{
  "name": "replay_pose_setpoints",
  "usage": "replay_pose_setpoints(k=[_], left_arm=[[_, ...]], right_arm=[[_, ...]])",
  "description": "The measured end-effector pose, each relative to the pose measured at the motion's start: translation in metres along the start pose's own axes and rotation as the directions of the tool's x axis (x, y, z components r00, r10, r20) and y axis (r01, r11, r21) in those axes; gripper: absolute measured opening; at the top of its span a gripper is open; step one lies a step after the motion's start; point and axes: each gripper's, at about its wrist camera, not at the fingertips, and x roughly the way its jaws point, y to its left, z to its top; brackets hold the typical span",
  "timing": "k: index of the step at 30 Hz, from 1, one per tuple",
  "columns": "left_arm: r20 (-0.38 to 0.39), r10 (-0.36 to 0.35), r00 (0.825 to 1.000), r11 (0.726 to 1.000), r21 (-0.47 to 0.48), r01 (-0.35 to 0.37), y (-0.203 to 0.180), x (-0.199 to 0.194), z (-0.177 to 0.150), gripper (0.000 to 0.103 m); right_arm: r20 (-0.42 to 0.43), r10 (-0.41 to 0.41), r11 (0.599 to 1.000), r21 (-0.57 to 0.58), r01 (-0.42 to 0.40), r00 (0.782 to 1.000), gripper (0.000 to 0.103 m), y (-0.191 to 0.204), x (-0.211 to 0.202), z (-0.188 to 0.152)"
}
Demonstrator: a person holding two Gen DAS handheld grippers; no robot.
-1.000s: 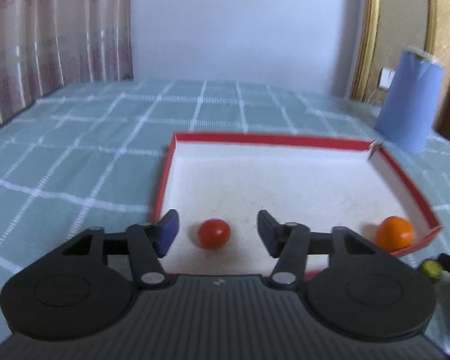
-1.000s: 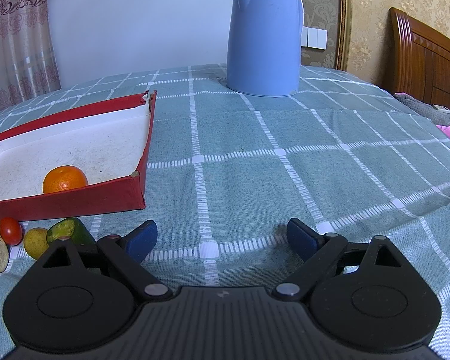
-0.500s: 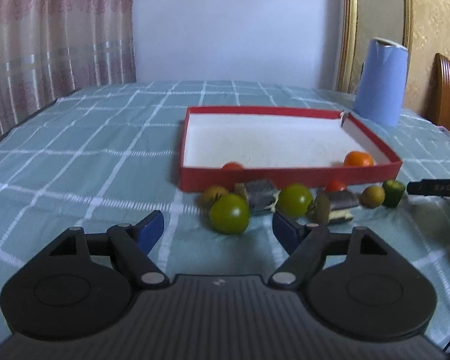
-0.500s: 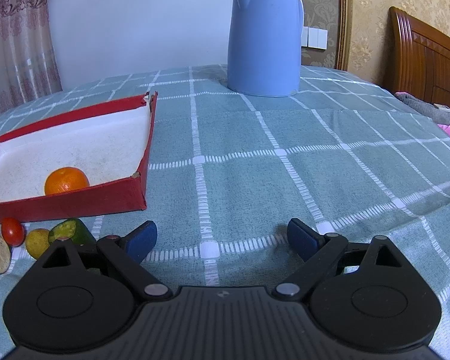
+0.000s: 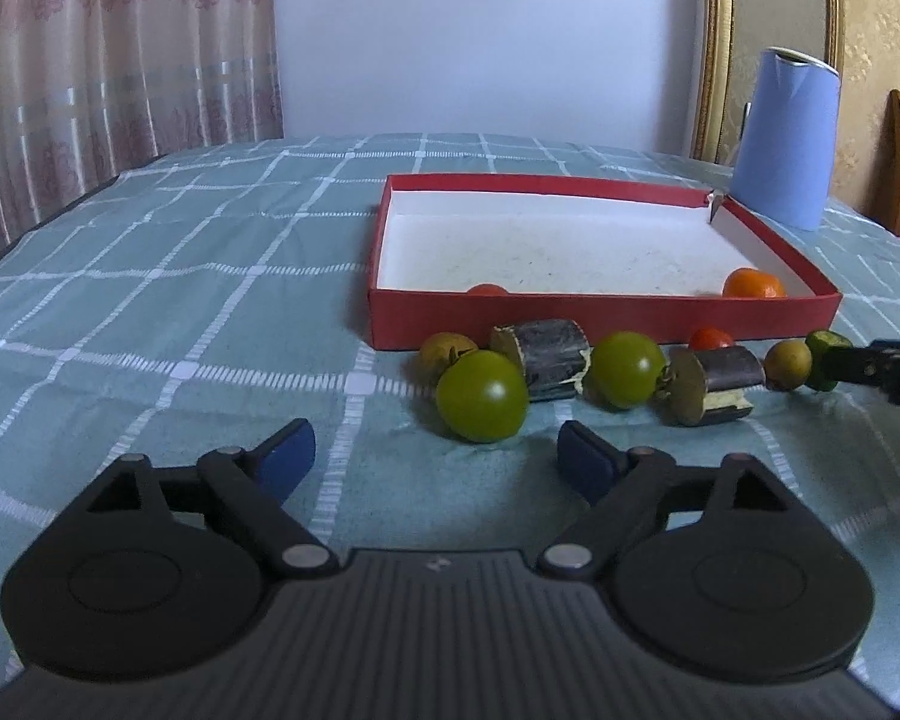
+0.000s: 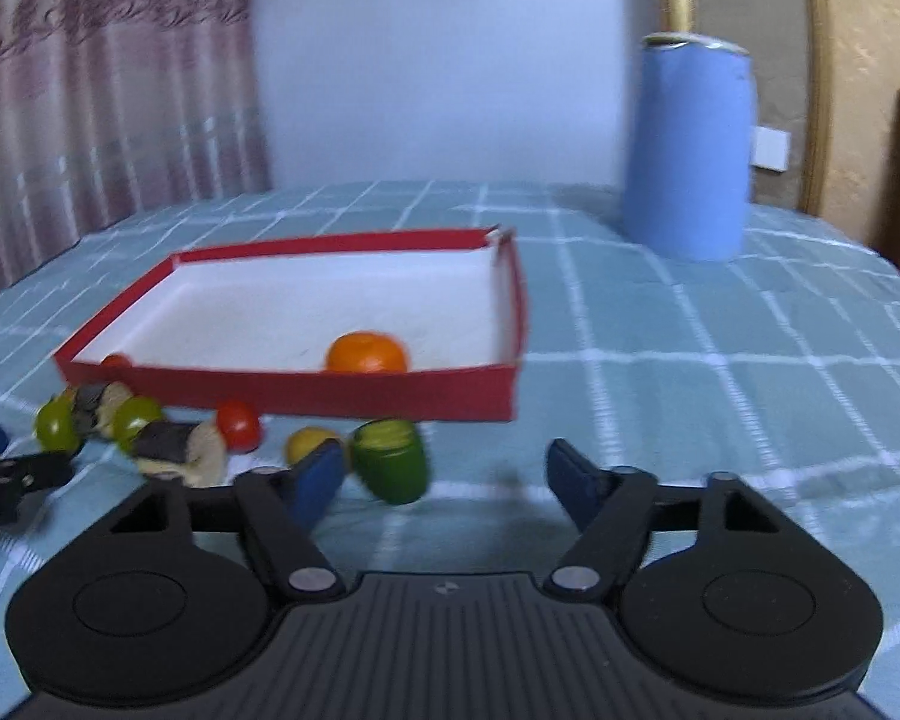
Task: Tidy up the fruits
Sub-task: 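Grasp the green cucumber piece with the right gripper, then place the cucumber piece in the tray and open the right gripper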
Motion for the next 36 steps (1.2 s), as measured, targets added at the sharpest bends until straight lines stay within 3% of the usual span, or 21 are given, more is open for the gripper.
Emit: replay_pose_setpoints(k=[4, 8, 11, 16, 21, 25, 36], left_arm=[[-0.002, -0.013, 1.0, 1.0, -0.01, 0.013, 0.003, 0.001, 0.0, 0.089], [-0.008, 0.0, 1.0, 1.0, -0.003, 0.0, 0.002, 0.003, 0.0, 0.096], [-0.023, 0.016, 1.0, 1.0, -0.018, -0.016, 0.003, 0.006, 0.001, 0.103], [-0.026, 0.022, 0.999, 1.0, -0.016, -0.022, 0.003, 0.007, 0.002, 0.103], [-0.026, 0.022, 0.999, 1.0, -0.014, -0.023, 0.003, 0.007, 0.001, 0.103], [-0.025, 0.022, 0.999, 1.0, -0.015, -0.022, 0.004, 0.007, 0.001, 0.103], [-0.026, 0.023, 0.999, 1.0, -0.014, -0.023, 0.004, 0.007, 0.001, 0.103]], right_arm=[[-0.017, 0.024, 0.999, 0.033, -0.023, 1.0, 0.047, 0.0, 0.013, 0.003], [-0.002, 0.019, 0.999, 0.028, -0.019, 1.0, 0.044, 0.002, 0.016, 0.003], [0.004, 0.052, 0.998, 0.036, -0.052, 0.999, 0.031, 0.0, 0.014, 0.001], [0.018, 0.064, 0.997, 0.043, -0.064, 0.998, 0.03, -0.001, 0.012, 0.001], [0.108, 0.073, 0.997, 0.031, -0.077, 0.991, 0.03, -0.002, -0.007, 0.003], [0.179, 0.016, 1.0, 0.008, -0.018, 0.984, 0.03, -0.004, -0.009, 0.019], [0.081, -0.016, 0.997, 0.072, 0.01, 0.997, 0.03, -0.019, 0.074, 0.055]])
